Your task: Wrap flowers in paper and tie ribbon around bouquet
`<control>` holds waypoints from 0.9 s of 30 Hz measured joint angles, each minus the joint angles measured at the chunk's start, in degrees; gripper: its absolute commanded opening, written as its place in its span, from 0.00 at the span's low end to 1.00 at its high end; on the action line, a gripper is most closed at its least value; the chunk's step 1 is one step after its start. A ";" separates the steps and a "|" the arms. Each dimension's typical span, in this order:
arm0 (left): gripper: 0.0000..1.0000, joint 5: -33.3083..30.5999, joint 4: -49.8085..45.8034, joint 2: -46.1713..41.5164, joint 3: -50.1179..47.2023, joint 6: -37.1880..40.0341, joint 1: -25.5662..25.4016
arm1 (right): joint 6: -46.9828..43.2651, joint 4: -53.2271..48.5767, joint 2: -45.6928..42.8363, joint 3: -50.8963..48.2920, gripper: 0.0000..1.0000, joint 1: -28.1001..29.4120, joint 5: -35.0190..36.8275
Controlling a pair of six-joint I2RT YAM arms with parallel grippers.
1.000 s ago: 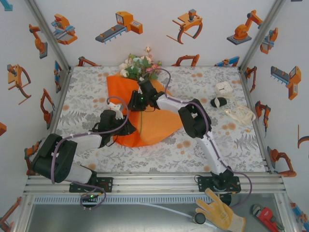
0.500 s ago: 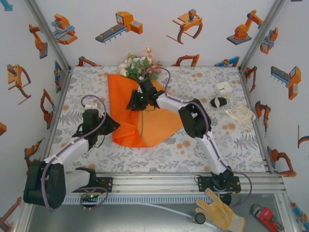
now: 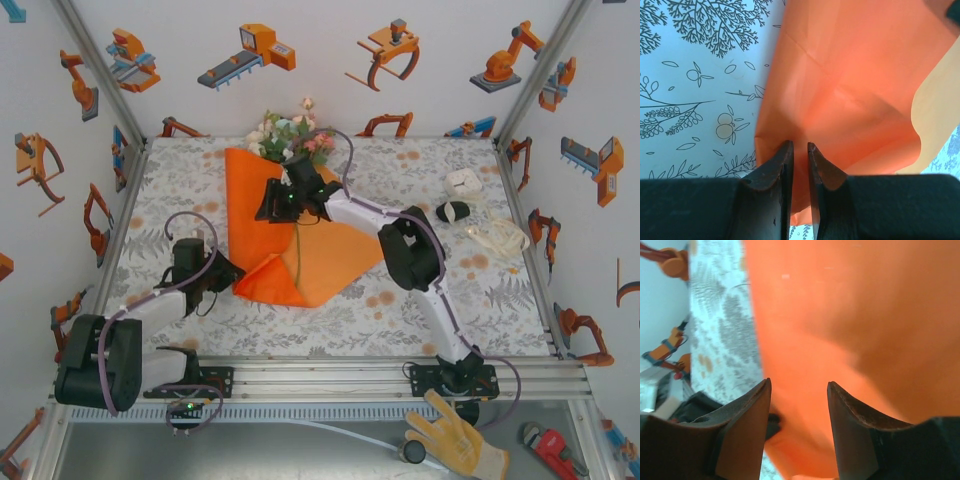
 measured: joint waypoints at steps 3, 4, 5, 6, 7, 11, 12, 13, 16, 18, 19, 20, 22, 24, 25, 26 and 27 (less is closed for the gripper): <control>0.24 0.22 0.66 -0.68 -0.79 0.09 0.00 | 1.18 1.92 1.09 5.57 0.46 2.56 -0.87; 0.24 0.57 0.68 -0.79 -0.87 0.24 0.00 | 1.99 2.86 2.25 8.11 0.46 3.34 -1.31; 0.24 0.96 0.72 -0.85 -0.96 0.39 0.00 | 2.78 3.82 3.61 10.62 0.46 3.93 -1.68; 0.24 1.51 0.83 -0.87 -1.11 0.50 0.00 | 3.56 4.66 5.62 13.92 0.45 4.44 -1.95; 0.24 2.23 0.92 -0.85 -1.20 0.68 0.00 | 4.48 5.70 8.39 17.88 0.45 4.81 -2.36; 0.24 4.02 0.90 -0.85 -1.49 0.85 -0.11 | 7.65 7.15 20.28 32.11 0.42 4.90 -3.04; 0.24 4.15 0.90 -0.85 -1.51 0.85 -0.11 | 8.15 6.84 23.69 35.89 0.41 4.74 -2.95; 0.24 4.24 0.85 -0.85 -1.51 0.85 -0.11 | 8.70 6.29 26.71 38.75 0.41 4.57 -2.84; 0.24 4.24 0.20 -1.27 -1.51 0.61 -0.20 | 9.35 3.82 31.69 40.74 0.40 4.09 -0.33; 0.24 3.98 -0.94 -1.97 -1.53 0.00 -0.46 | 10.16 4.15 33.27 40.74 0.40 3.67 0.79; 0.23 3.78 -1.55 -2.34 -1.53 -0.24 -0.68 | 10.19 4.02 33.24 40.79 0.40 3.56 2.25; 0.24 3.61 -2.14 -2.67 -1.53 -0.46 -0.98 | 10.14 3.89 33.24 41.33 0.39 3.45 3.58; 0.23 3.37 -3.17 -3.21 -1.53 -0.79 -1.86 | 10.19 3.87 33.97 42.88 0.38 3.17 6.40; 0.23 3.17 -3.87 -3.56 -1.53 -1.40 -2.89 | 10.23 4.59 35.45 45.13 0.37 2.95 9.20; 0.23 3.02 -4.24 -3.74 -1.53 -1.75 -3.50 | 10.25 5.29 36.17 45.79 0.37 2.84 10.78; 0.24 2.86 -4.61 -3.96 -1.53 -2.01 -4.20 | 10.29 5.66 36.74 46.21 0.37 2.71 12.00; 0.27 2.49 -5.14 -4.31 -1.53 -2.34 -5.20 | 10.64 6.73 37.42 46.75 0.37 2.62 12.90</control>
